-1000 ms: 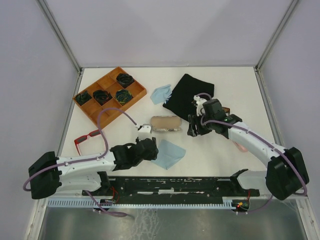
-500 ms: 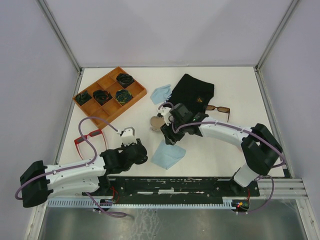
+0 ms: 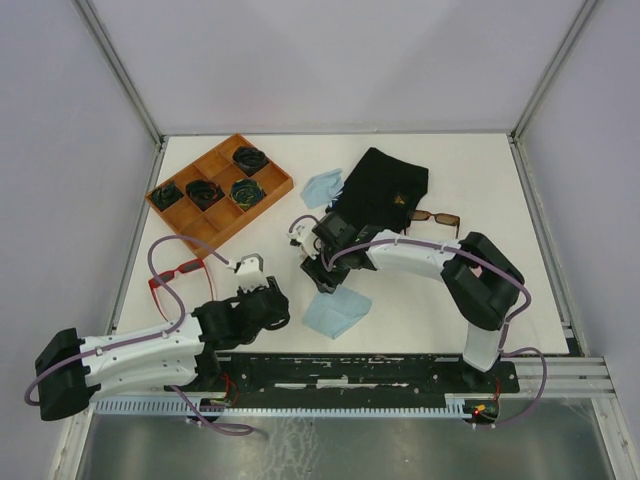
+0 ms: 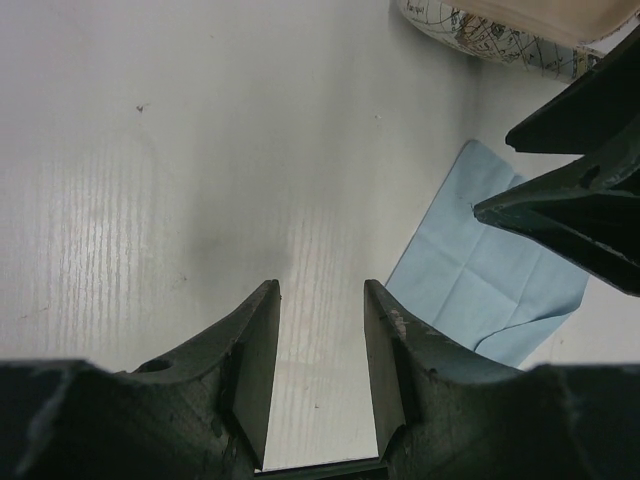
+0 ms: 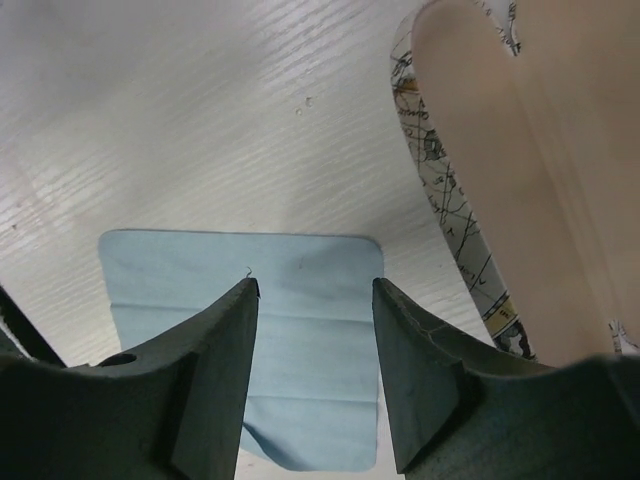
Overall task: Organize the sunglasses
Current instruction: Fold the glasses cleaning cloth at the center of the board.
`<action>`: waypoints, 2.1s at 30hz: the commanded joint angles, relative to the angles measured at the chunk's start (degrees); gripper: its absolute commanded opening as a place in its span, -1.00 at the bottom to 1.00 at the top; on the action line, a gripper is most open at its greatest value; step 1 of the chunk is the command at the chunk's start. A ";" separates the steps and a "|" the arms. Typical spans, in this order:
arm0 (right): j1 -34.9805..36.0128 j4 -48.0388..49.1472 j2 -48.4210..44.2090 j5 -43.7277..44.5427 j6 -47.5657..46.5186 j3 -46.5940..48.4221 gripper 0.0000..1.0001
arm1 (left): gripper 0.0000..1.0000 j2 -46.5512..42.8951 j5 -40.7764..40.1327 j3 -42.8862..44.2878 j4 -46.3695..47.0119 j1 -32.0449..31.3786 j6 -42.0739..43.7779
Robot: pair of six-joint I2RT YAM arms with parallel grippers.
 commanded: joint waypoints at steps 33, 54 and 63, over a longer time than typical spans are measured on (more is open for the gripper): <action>0.18 -6.36 7.80 4.30 -3.74 5.02 -0.08 | -0.08 -1.60 -2.74 -0.87 0.93 0.31 -1.36; 0.77 -2.86 4.19 13.58 6.18 -1.40 -0.99 | -0.06 -1.53 -2.39 -0.46 2.93 0.33 1.41; -5.58 4.11 -4.03 17.35 20.75 -11.23 -1.00 | 0.11 2.39 3.27 0.33 13.51 3.69 9.69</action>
